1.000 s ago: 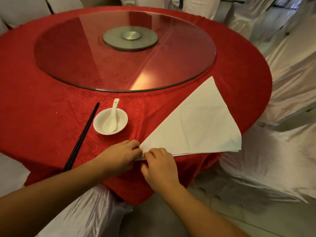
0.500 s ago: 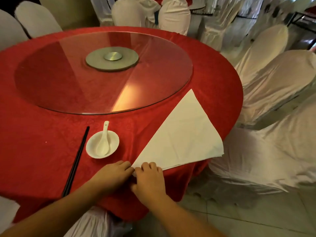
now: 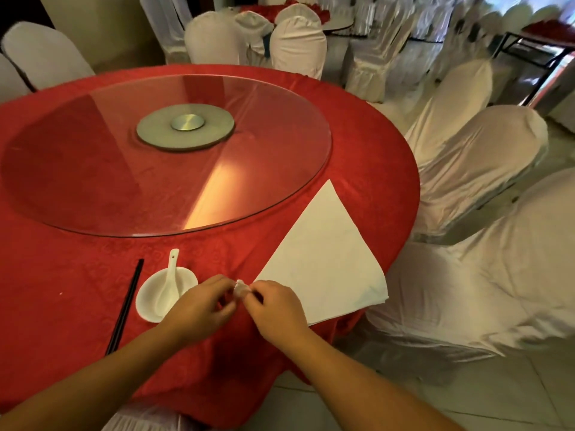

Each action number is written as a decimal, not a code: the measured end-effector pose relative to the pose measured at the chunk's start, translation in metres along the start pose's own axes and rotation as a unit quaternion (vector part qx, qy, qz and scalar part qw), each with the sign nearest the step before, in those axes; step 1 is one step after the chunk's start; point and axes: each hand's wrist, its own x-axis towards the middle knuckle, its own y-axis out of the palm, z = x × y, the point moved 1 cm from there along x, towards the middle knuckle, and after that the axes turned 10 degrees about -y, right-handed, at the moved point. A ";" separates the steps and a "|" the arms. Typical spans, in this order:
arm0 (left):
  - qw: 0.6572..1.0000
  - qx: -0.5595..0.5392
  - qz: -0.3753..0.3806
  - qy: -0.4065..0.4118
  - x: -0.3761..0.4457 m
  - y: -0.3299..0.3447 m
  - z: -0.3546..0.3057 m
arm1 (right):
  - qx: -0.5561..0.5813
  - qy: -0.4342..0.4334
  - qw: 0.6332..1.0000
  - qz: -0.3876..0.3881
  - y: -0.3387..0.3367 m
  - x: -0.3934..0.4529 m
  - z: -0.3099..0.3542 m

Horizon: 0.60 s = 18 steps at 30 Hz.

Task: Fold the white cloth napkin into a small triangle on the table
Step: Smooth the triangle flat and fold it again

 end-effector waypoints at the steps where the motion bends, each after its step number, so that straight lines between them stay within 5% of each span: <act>1: 1.000 -0.016 -0.008 -0.003 0.004 0.000 -0.004 | 0.012 0.006 1.000 -0.009 -0.008 0.003 -0.001; 12: 0.984 -0.177 0.005 -0.006 0.079 0.006 -0.050 | 0.152 0.062 0.986 -0.020 -0.076 0.043 -0.036; 18: 0.986 -0.168 0.008 -0.014 0.152 0.020 -0.062 | 0.241 0.119 0.963 -0.005 -0.092 0.086 -0.083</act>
